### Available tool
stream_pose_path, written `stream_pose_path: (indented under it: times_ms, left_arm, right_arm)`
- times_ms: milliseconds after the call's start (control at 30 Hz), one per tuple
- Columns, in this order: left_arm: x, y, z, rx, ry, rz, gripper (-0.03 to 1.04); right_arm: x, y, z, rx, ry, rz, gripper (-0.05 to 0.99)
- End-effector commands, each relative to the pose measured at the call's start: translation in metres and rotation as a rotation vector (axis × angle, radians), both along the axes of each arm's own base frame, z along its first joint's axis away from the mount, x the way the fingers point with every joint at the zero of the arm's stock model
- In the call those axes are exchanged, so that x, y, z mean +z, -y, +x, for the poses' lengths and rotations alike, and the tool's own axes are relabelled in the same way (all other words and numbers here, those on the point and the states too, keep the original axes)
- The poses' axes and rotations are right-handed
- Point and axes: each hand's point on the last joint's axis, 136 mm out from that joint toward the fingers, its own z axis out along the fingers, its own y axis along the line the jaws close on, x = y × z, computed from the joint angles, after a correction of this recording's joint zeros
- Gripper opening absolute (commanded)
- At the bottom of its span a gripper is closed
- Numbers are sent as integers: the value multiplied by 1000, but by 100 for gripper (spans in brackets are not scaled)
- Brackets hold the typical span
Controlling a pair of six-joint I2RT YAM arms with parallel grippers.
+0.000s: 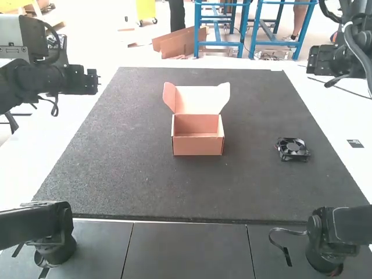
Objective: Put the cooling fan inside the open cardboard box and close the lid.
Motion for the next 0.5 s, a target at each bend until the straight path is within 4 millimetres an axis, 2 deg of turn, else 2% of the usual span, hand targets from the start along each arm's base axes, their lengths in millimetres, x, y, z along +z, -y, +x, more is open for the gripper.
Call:
stream_pose_path:
  times_ms: [0,67,200,467]
  left_arm:
    - [25,-1,0,2,46,18,97]
    - [22,1,-1,-6,30,18,97]
    - [10,3,-2,-17,-14,18,97]
    - [6,14,3,-47,-44,5,97]
  right_arm:
    - [-3,18,5,-70,-29,23,88]
    - [-15,27,5,-95,-67,37,88]
    - [-48,32,1,-90,-179,112,88]
    - [-111,38,1,-15,-378,60,88]
